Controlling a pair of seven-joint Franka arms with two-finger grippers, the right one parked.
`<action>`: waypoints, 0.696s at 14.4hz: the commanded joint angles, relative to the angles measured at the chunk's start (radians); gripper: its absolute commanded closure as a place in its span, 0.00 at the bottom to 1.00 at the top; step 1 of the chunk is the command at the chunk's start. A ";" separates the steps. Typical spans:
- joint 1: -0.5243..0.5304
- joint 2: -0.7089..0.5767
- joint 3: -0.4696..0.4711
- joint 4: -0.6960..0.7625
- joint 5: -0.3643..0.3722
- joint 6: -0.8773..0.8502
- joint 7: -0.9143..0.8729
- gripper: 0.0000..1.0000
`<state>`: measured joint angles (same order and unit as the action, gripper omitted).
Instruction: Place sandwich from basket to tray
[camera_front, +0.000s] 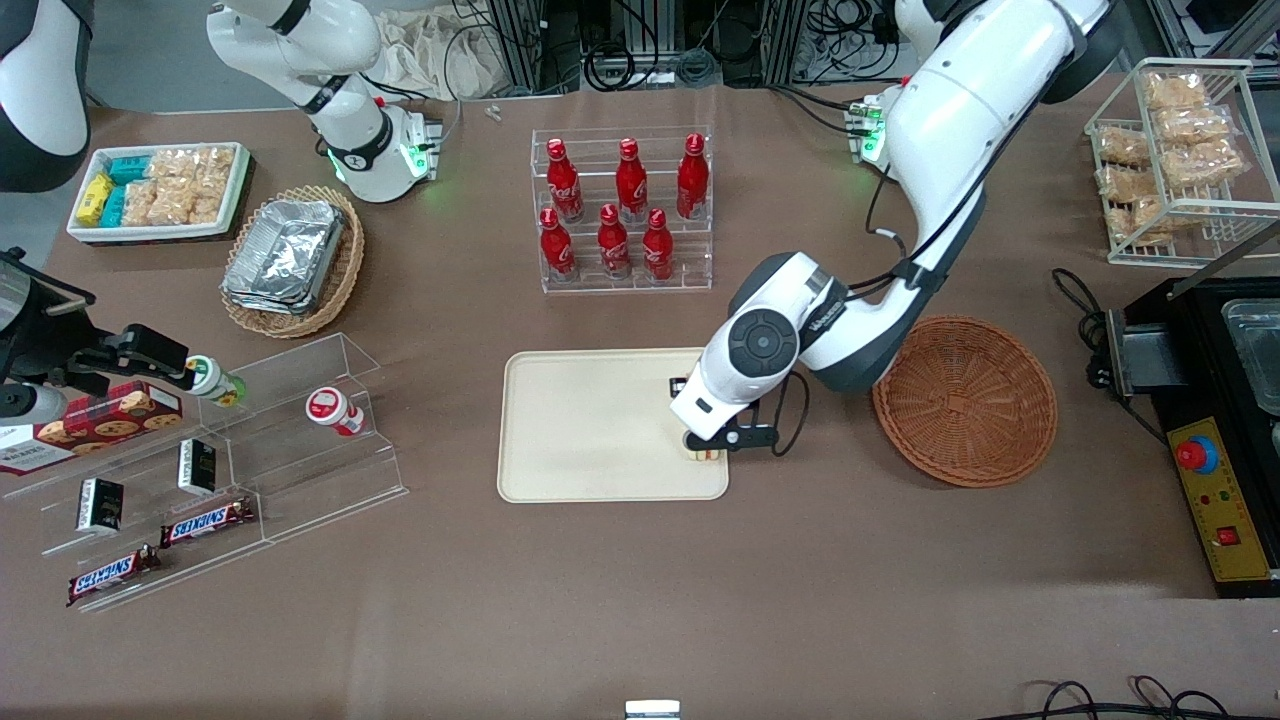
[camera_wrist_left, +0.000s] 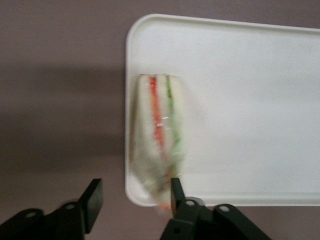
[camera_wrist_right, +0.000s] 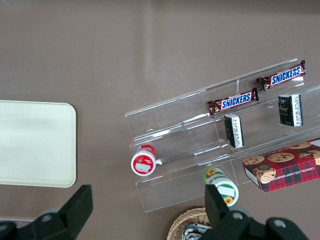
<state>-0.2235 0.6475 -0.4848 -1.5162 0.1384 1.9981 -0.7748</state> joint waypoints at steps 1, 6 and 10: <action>0.039 -0.142 0.003 -0.027 0.000 -0.141 -0.024 0.00; 0.160 -0.285 0.002 -0.033 -0.002 -0.344 0.014 0.00; 0.300 -0.396 0.000 -0.073 -0.016 -0.404 0.253 0.00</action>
<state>0.0084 0.3328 -0.4786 -1.5292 0.1380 1.6150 -0.6230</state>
